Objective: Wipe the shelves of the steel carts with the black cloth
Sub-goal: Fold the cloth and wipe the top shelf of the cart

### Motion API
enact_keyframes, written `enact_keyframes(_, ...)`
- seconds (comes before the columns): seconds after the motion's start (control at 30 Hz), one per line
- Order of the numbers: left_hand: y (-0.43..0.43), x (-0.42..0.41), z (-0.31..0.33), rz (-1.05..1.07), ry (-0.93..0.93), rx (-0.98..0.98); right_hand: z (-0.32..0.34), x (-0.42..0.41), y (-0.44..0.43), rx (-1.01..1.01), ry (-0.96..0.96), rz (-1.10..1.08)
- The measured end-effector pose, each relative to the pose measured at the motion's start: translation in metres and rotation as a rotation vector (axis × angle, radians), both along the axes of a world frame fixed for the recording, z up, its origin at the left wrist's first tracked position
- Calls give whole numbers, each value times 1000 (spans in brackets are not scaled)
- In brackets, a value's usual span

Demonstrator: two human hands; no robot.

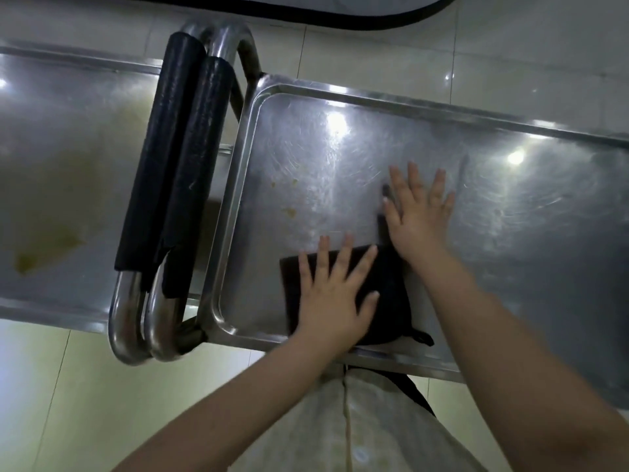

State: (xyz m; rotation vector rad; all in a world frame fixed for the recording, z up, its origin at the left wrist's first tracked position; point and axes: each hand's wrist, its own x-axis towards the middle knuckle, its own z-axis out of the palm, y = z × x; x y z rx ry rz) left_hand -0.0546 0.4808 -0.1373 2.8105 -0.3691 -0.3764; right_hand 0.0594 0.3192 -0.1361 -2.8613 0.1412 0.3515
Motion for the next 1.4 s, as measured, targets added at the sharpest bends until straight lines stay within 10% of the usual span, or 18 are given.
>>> enact_keyframes(0.6, 32, 264, -5, 65, 58, 213, -27, 44, 4, -94, -5, -17)
enact_keyframes(1.1, 41, 54, -4, 315, 154, 206, -26, 44, 1, -66, -19, -16)
enact_keyframes(1.4, 34, 216, -10, 228, 69, 197, -25, 46, 0, -43, -30, -25)
